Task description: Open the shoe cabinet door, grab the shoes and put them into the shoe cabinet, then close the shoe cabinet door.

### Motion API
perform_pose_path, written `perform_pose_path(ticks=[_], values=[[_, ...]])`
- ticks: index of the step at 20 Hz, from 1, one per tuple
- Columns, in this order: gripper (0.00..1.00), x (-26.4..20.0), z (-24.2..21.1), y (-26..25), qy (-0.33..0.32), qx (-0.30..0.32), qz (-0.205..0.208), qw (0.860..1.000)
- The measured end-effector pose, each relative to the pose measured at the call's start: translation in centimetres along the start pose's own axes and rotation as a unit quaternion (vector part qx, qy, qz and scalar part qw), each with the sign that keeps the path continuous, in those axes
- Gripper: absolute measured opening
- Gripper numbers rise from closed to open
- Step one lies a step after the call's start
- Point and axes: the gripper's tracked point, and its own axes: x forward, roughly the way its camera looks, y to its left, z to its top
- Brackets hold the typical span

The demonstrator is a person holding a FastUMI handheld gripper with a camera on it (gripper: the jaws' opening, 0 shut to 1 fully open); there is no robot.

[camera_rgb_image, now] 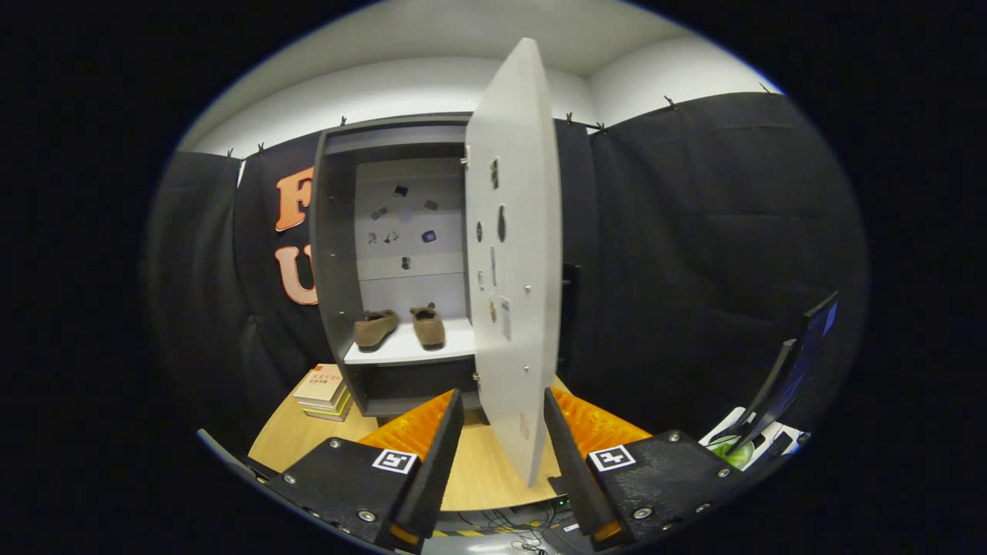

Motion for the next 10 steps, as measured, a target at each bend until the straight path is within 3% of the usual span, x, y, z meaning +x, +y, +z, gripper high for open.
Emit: perform_pose_path(ticks=[6,10], values=[[0.68,2.8,-0.1,-5.7,0.007,0.012,0.011,1.0],[0.69,5.4,-0.3,-6.5,0.011,0.023,0.043,0.999]])
